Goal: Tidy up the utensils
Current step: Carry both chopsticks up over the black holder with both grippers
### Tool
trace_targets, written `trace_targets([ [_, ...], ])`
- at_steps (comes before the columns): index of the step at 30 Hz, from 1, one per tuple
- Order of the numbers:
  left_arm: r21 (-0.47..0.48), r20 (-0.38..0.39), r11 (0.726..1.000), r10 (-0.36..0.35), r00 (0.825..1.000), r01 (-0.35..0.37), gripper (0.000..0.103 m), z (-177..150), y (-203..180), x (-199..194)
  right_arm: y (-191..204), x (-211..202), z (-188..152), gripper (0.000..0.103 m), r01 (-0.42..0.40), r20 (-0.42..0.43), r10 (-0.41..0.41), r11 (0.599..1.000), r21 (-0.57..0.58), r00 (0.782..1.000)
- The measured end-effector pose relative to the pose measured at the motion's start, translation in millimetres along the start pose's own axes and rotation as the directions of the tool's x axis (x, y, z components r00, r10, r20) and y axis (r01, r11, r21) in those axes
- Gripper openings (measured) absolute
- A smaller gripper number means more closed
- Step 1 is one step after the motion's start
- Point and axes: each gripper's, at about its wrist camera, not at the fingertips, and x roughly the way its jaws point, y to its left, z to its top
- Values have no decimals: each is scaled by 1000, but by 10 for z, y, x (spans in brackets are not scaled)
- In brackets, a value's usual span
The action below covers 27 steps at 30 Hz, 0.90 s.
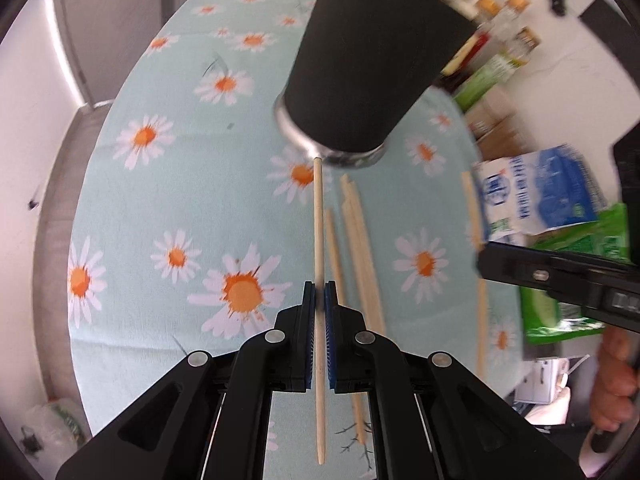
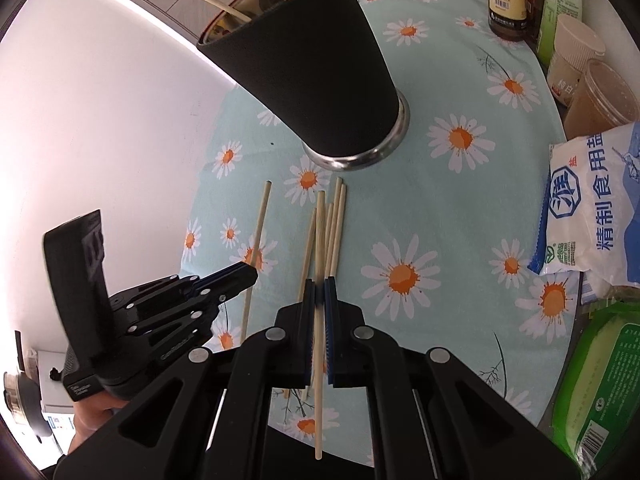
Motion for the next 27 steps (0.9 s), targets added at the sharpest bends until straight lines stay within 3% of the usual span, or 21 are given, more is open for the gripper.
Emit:
trace_targets([
  [6, 43, 67, 994, -100, 993, 97, 4, 11, 77, -319, 134, -24, 31, 5, -1, 52, 0, 1000, 15, 999],
  [14, 105, 114, 978, -191, 975, 179, 4, 148, 145, -457, 377, -67, 104, 5, -1, 137, -2, 1000, 16, 991],
  [22, 188, 181, 944, -306, 935, 273, 4, 362, 192, -697, 573, -278, 207, 5, -6, 282, 6, 1000, -4, 959],
  [27, 227, 236, 921, -367, 900, 316, 4, 535, 147, -855, 672, -552, 309, 6, 14, 389, 1, 999, -37, 921],
])
